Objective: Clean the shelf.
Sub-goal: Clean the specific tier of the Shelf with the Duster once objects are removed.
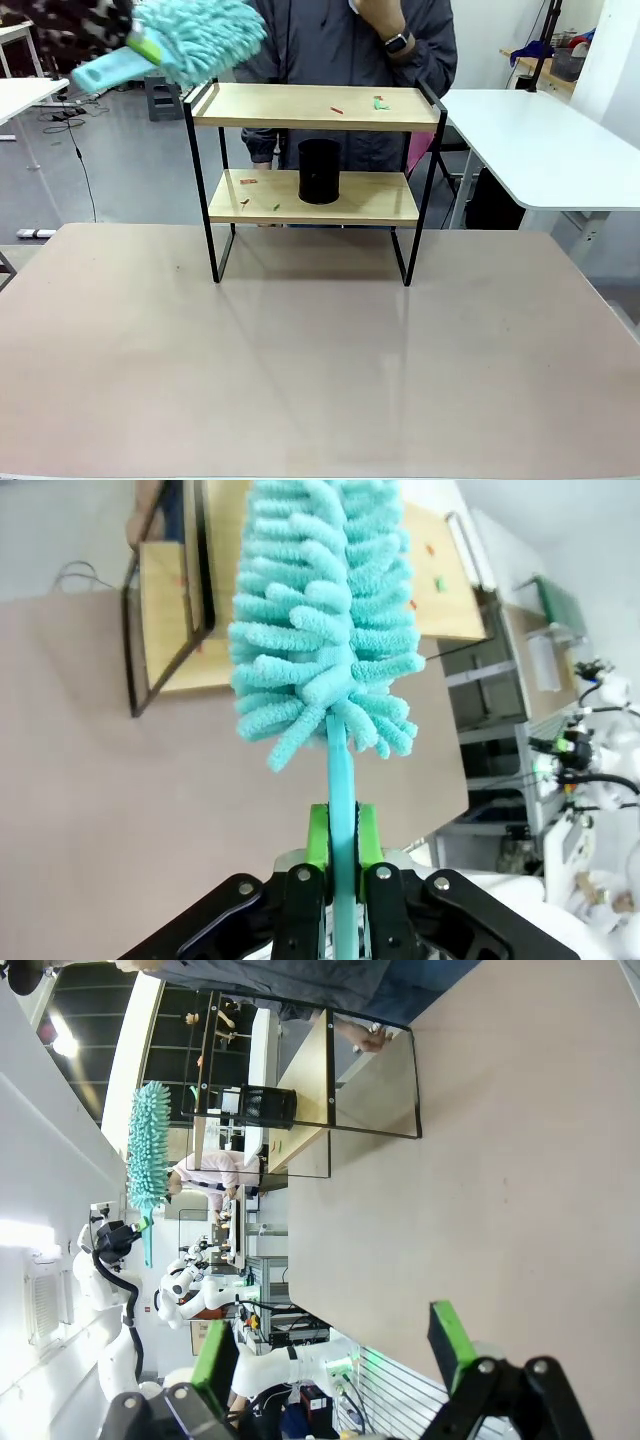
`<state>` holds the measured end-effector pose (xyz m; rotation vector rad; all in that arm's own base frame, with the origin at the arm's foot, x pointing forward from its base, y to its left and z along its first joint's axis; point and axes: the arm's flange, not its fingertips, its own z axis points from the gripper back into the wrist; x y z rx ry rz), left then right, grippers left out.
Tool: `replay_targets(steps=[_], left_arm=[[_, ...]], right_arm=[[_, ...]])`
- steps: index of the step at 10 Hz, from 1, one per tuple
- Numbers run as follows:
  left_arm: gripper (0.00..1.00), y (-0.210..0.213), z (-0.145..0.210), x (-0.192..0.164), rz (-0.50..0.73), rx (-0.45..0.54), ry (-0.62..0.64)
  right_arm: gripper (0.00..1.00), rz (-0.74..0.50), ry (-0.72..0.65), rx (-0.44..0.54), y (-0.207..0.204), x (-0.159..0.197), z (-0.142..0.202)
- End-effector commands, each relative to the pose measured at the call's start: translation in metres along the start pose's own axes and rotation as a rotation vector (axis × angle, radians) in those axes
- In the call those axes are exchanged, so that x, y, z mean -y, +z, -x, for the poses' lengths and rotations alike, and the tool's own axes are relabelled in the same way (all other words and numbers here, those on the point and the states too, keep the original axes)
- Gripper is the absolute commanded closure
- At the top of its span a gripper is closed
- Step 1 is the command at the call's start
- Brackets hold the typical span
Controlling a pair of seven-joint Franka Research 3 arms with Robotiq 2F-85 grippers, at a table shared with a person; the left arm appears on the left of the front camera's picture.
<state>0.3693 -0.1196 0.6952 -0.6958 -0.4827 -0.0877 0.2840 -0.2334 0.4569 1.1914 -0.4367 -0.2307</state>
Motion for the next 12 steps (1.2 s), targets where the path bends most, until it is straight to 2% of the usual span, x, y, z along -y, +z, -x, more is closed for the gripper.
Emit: replay_targets(steps=[1, 3, 12], left_arm=[[0.88, -0.023, -0.018, 0.012, -0.059, -0.082, -0.03], [0.88, -0.05, -0.024, 0.022, -0.114, -0.1, -0.031], [0.88, -0.14, -0.028, 0.093, -0.083, -0.241, -0.194]], right_arm=[[0.0, -0.015, 0.028, 0.008, -0.001, 0.0, 0.0], [0.0, -0.015, 0.028, 0.008, -0.001, 0.0, 0.0], [0.0, -0.015, 0.028, 0.008, -0.001, 0.0, 0.0]])
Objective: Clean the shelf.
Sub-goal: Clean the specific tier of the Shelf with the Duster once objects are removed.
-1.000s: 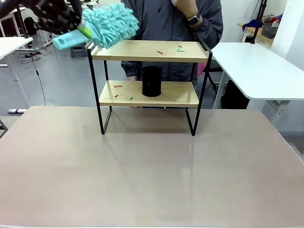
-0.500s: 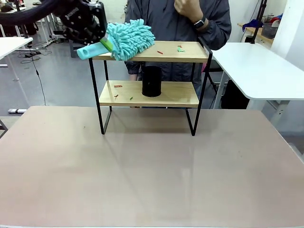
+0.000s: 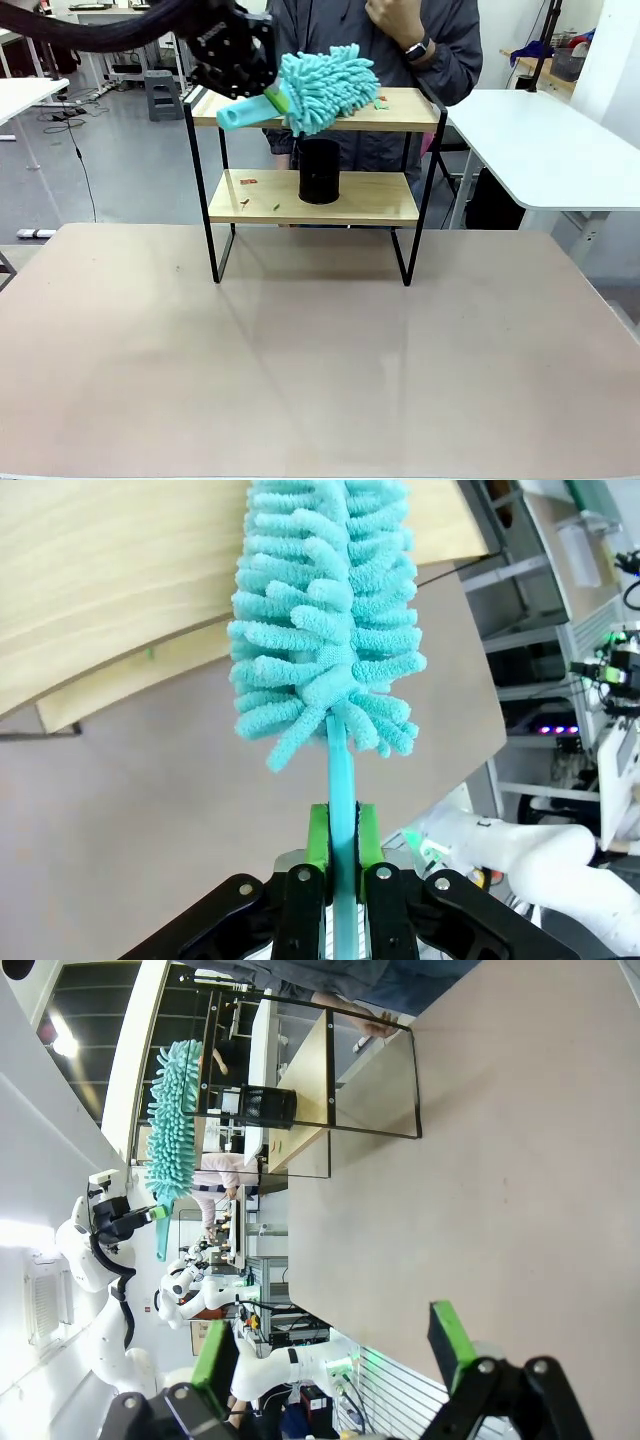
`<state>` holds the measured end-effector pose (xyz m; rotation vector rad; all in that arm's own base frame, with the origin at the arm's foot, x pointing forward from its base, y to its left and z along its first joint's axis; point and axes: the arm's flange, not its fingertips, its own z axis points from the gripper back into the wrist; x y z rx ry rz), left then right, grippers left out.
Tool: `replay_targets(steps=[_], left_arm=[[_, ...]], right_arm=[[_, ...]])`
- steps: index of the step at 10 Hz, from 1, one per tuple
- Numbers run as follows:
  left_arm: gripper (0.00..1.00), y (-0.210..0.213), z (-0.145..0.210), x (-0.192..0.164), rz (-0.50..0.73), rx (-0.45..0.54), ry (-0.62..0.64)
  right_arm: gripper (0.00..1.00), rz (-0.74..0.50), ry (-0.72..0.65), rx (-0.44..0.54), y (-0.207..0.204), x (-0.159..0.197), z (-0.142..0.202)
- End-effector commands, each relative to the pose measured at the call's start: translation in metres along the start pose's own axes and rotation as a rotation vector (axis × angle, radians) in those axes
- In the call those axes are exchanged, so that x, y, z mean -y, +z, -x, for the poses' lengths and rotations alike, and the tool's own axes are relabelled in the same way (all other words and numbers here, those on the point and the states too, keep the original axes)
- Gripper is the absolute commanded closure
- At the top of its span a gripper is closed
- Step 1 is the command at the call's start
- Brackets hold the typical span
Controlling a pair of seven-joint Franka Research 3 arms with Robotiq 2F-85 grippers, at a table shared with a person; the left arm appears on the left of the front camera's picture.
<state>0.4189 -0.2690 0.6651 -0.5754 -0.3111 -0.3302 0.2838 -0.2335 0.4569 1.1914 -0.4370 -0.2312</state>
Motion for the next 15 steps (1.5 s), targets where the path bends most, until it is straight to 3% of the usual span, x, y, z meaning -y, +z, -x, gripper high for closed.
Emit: replay_targets(steps=[1, 3, 5, 7, 10, 13, 15], left_arm=[[0.88, -0.008, -0.02, 0.012, -0.052, 0.037, -0.004], [0.88, -0.013, -0.021, 0.019, -0.015, -0.01, -0.029], [0.88, -0.004, -0.016, 0.015, 0.066, -0.131, -0.116], [0.88, 0.016, -0.008, 0.001, 0.12, -0.27, -0.312], [0.88, 0.059, 0.016, -0.029, 0.149, -0.375, -0.536], [0.88, 0.086, 0.039, -0.039, 0.217, -0.318, -0.6], [0.88, 0.091, 0.04, -0.04, 0.262, -0.331, -0.613]], right_arm=[[0.0, -0.015, 0.028, 0.007, -0.001, 0.0, -0.001], [0.0, -0.015, 0.028, 0.007, -0.001, 0.0, -0.001], [0.0, -0.015, 0.028, 0.007, -0.001, 0.0, -0.001], [0.0, -0.015, 0.028, 0.007, -0.001, 0.0, -0.001], [0.0, -0.015, 0.028, 0.007, -0.001, 0.0, -0.001], [0.0, -0.015, 0.028, 0.007, -0.001, 0.0, -0.001], [0.0, -0.015, 0.028, 0.007, -0.001, 0.0, -0.001]])
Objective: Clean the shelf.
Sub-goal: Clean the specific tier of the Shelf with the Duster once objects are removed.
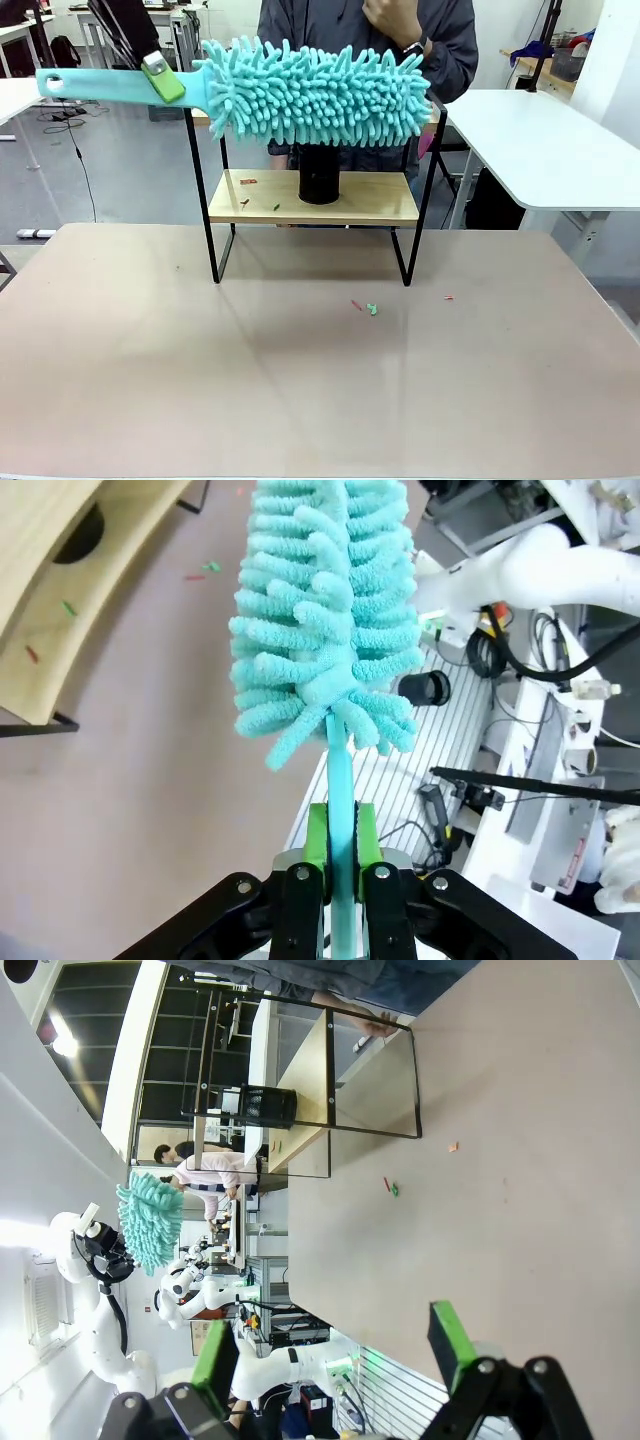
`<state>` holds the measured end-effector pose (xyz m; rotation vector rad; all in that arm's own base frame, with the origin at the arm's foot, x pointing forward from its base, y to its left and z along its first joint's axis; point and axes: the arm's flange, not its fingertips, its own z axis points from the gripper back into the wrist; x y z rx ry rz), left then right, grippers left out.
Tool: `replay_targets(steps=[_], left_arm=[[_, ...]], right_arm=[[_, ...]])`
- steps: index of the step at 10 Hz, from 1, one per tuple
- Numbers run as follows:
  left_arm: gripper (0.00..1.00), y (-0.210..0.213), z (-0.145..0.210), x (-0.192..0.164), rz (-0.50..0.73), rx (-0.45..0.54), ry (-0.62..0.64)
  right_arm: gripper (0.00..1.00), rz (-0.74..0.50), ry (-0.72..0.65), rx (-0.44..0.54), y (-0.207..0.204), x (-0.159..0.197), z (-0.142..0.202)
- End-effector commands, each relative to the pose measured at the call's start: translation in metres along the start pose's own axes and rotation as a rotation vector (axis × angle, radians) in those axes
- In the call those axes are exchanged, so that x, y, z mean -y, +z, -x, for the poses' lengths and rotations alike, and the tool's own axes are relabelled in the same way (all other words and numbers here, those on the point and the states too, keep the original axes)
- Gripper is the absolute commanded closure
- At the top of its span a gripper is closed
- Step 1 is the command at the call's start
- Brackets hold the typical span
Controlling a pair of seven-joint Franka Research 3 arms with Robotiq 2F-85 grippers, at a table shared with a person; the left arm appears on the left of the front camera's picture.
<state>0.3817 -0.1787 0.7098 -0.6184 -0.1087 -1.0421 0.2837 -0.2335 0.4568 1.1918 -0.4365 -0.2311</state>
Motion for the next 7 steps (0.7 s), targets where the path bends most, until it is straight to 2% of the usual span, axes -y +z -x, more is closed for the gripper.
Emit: replay_targets(steps=[1, 3, 4, 5, 7], left_arm=[[0.88, 0.01, 0.012, -0.006, 0.031, 0.08, 0.017], [0.88, 0.076, 0.063, -0.019, -0.016, 0.372, 0.144], [0.88, 0.096, 0.097, -0.029, -0.06, 0.505, 0.269], [0.88, 0.104, 0.129, -0.045, -0.065, 0.619, 0.437], [0.88, 0.09, 0.194, -0.08, -0.057, 0.809, 0.703]], right_arm=[[0.0, -0.014, 0.028, 0.008, -0.001, 0.0, -0.001], [0.0, -0.014, 0.028, 0.008, -0.001, 0.0, -0.001], [0.0, -0.014, 0.028, 0.008, -0.001, 0.0, -0.001], [0.0, -0.014, 0.028, 0.008, -0.001, 0.0, -0.001], [0.0, -0.014, 0.028, 0.008, -0.001, 0.0, -0.001]])
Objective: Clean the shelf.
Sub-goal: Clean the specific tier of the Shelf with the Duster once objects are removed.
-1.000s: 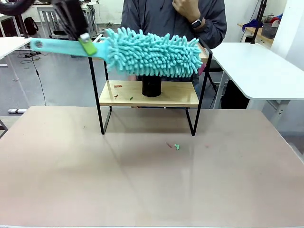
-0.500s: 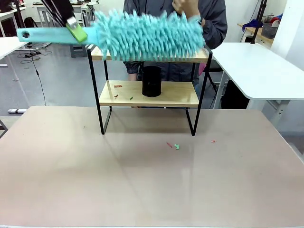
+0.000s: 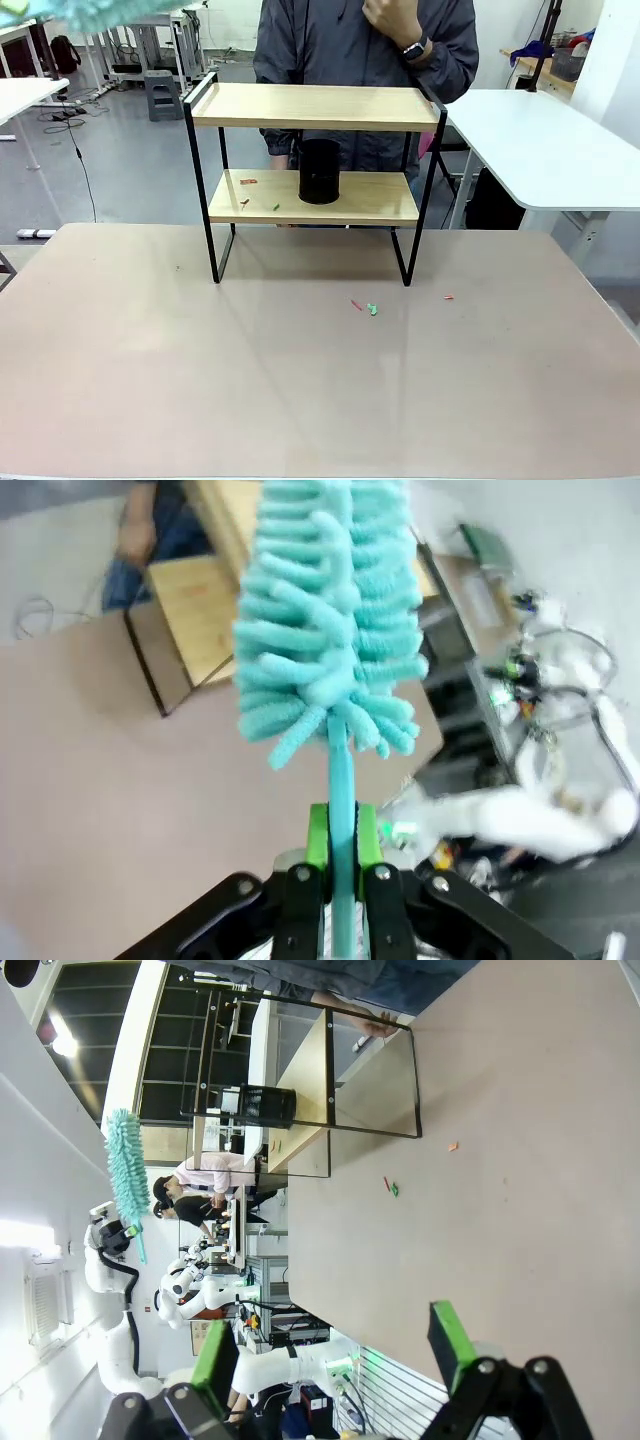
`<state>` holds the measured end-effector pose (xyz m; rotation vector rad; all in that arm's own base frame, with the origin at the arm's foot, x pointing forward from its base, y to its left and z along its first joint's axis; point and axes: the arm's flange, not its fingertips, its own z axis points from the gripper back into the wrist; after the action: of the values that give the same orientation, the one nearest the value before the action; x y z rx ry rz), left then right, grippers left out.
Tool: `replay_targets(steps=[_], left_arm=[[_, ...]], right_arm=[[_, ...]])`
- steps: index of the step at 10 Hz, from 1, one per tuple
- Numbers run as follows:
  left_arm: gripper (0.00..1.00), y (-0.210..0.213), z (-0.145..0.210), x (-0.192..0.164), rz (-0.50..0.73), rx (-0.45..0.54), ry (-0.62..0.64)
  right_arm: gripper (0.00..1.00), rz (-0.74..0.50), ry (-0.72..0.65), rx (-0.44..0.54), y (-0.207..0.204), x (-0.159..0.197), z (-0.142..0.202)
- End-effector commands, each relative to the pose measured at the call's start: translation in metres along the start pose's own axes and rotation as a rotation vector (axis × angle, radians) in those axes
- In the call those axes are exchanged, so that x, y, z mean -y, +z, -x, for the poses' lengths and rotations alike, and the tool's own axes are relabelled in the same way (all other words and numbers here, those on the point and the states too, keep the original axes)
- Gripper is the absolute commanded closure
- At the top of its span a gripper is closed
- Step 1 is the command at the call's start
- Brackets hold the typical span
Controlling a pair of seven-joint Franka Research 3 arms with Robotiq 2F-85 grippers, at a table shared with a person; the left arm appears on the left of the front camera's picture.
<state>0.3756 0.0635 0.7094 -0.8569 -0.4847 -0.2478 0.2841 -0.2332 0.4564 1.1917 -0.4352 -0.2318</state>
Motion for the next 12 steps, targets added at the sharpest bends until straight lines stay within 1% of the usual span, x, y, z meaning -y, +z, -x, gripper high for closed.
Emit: replay_targets(steps=[1, 2, 3, 4, 5, 6, 7, 12], left_arm=[[0.88, -0.03, 0.037, -0.036, -0.065, 0.271, 0.224], [0.88, -0.038, 0.05, -0.066, -0.122, 0.345, 0.271], [0.88, -0.056, 0.062, -0.096, -0.256, 0.371, 0.331], [0.88, -0.076, 0.07, -0.12, -0.374, 0.348, 0.342], [0.88, -0.101, 0.074, -0.142, -0.457, 0.265, 0.378], [0.88, -0.122, 0.073, -0.156, -0.467, 0.214, 0.413], [0.88, -0.072, 0.081, -0.143, -0.382, 0.336, 0.344], [0.88, -0.072, 0.081, -0.143, -0.382, 0.336, 0.344]], right_arm=[[0.0, -0.015, 0.029, 0.008, -0.001, 0.0, 0.0], [0.0, -0.015, 0.029, 0.008, -0.001, 0.0, 0.0], [0.0, -0.015, 0.029, 0.008, -0.001, 0.0, 0.0], [0.0, -0.015, 0.029, 0.008, -0.001, 0.0, 0.0], [0.0, -0.015, 0.029, 0.008, -0.001, 0.0, 0.0], [0.0, -0.015, 0.029, 0.008, -0.001, 0.0, 0.0], [0.0, -0.015, 0.029, 0.008, -0.001, 0.0, 0.0], [0.0, -0.015, 0.029, 0.008, -0.001, 0.0, 0.0]])
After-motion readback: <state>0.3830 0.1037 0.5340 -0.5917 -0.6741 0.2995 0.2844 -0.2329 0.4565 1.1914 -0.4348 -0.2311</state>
